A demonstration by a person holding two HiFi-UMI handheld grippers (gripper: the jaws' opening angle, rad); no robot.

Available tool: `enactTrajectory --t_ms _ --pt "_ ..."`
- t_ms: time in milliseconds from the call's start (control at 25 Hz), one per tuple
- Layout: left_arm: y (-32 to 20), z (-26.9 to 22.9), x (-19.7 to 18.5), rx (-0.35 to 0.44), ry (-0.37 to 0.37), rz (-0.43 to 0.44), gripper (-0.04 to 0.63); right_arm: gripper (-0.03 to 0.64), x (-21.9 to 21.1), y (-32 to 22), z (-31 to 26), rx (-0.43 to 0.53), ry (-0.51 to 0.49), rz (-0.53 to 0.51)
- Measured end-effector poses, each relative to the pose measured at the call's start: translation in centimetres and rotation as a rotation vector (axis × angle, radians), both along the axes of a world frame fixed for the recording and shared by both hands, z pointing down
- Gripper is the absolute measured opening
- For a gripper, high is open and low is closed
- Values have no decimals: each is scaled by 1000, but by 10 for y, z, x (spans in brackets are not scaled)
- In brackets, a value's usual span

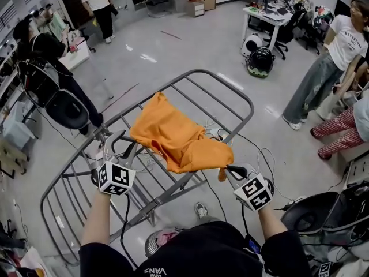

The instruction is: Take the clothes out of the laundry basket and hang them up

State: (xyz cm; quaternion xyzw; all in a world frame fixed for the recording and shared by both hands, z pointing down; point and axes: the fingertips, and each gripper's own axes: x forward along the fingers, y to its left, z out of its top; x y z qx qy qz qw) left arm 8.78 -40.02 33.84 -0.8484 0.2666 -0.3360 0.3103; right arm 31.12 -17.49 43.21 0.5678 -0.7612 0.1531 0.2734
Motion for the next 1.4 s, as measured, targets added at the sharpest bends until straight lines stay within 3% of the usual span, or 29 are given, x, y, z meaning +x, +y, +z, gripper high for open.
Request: enactTrajectory --t_ms 240,520,760,1160,1400 --pt "44 -16 -3 -37 110 25 176 14 -39 59 27 -56 -21 17" --pt "97 -17 -14 -32 113 46 176 17 -48 71 53 -46 -84 174" --pt "130 -21 -30 -29 128 34 176 73 -60 88 51 -8 -186 277" --pt "181 -28 -74 -56 210 -24 176 100 -92 133 14 94 -282 307" --pt "204 -29 -106 -95 290 -61 176 100 -123 146 -11 138 -295 270"
